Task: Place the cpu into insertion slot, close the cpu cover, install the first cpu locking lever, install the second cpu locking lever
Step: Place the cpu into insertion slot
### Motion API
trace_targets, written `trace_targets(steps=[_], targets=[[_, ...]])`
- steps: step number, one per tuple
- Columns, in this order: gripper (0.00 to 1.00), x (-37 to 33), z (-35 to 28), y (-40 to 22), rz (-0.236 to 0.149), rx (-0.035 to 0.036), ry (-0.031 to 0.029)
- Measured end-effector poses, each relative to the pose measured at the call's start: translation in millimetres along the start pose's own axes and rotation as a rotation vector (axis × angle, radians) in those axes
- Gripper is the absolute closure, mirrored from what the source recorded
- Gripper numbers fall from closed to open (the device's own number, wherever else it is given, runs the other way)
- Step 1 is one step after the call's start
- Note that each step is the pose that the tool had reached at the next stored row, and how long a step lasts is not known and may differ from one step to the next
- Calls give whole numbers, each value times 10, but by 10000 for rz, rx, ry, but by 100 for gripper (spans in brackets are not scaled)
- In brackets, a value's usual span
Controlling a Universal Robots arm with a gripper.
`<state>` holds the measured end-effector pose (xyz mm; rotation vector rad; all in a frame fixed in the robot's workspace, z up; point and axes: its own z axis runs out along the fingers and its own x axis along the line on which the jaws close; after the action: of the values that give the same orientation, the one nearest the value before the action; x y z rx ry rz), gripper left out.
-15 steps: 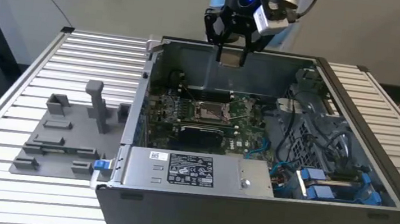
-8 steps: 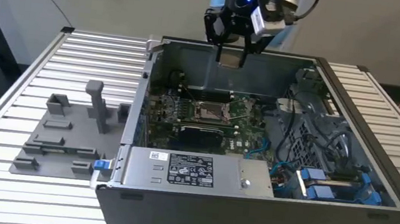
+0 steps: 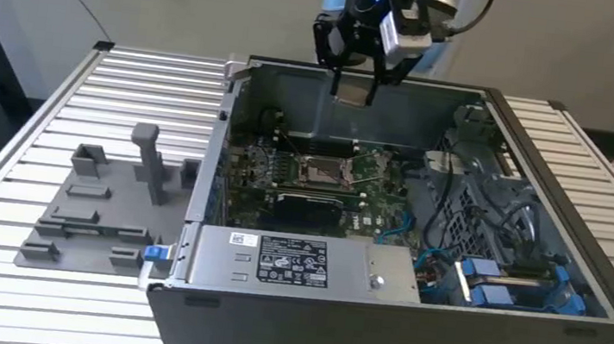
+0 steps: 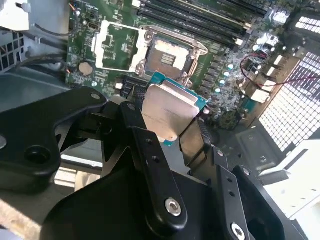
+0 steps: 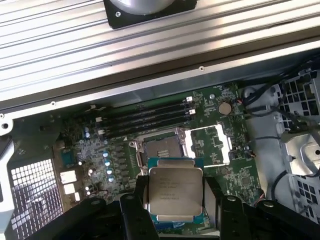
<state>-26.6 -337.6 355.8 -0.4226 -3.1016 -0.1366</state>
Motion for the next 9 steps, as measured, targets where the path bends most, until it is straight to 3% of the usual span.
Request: trace_targets(steps=[9], targets=[[46,1,32,2,891,0,-8]])
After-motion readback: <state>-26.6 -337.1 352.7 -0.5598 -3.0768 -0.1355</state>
